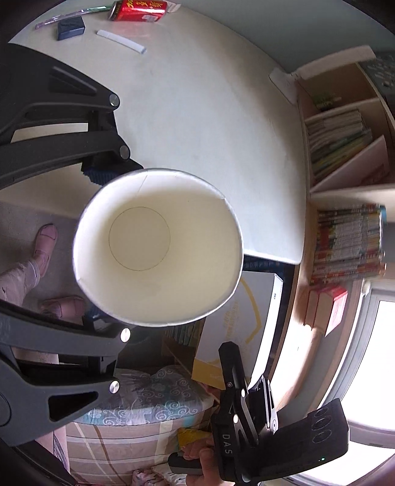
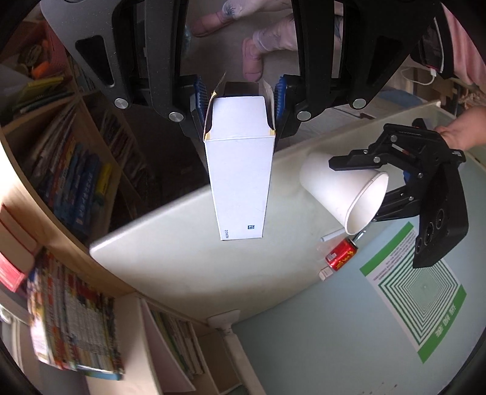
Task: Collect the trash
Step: 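Carry the cup and box to the green trash bin and open both tools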
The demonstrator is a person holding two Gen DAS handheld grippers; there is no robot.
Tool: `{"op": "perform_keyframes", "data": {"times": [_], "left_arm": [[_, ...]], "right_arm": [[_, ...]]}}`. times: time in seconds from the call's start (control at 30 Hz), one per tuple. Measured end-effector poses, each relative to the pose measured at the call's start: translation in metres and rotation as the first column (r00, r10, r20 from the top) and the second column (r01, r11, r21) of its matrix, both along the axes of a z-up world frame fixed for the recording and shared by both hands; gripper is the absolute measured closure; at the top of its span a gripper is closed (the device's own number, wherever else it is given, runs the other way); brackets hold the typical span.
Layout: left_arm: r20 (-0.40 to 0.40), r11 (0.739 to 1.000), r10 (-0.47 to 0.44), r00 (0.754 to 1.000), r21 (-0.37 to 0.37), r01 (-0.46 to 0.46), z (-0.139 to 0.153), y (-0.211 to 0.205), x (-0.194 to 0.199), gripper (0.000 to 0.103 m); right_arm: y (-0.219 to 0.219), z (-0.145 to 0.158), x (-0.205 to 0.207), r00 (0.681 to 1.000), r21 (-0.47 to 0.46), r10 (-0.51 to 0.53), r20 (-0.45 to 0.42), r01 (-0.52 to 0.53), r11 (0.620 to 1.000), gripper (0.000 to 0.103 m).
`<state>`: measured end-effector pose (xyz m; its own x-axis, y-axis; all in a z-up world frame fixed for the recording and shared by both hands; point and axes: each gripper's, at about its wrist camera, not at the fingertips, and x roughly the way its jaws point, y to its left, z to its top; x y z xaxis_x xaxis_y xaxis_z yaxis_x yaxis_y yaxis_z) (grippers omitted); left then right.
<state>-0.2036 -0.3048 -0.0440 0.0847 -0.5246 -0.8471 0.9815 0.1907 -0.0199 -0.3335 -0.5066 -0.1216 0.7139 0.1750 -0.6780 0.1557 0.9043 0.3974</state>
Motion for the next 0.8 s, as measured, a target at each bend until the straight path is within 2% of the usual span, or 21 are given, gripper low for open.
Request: {"op": "perform_keyframes", "data": {"times": [0.2,0.37,0.57,0.8], "left_arm": [[-0.047,0.992,-0.118,0.992,0.046,0.12,-0.024,-0.044,-0.079,0.046],[-0.073,0.97,-0.218,0.973,0.096,0.225,-0.056,-0.067,-0.132,0.046],[-0.111,0.943,-0.276,0.955,0.163,0.292,-0.104,-0.089,-0.171,0.046],[-0.142,0.913,-0.3,0.943,0.244,0.327,-0.162,-0.105,-0.195,0.046]], "right_arm": [[-0.034,-0.044,-0.091,0.99,0.042,-0.118,-0.071,0.122,0.992,0.068],[-0.048,-0.085,-0.151,0.967,0.086,-0.218,-0.131,0.23,0.969,0.069],[-0.053,-0.141,-0.202,0.931,0.145,-0.304,-0.202,0.335,0.931,0.069],[-0.055,-0.2,-0.234,0.894,0.216,-0.363,-0.264,0.422,0.881,0.069]]}}
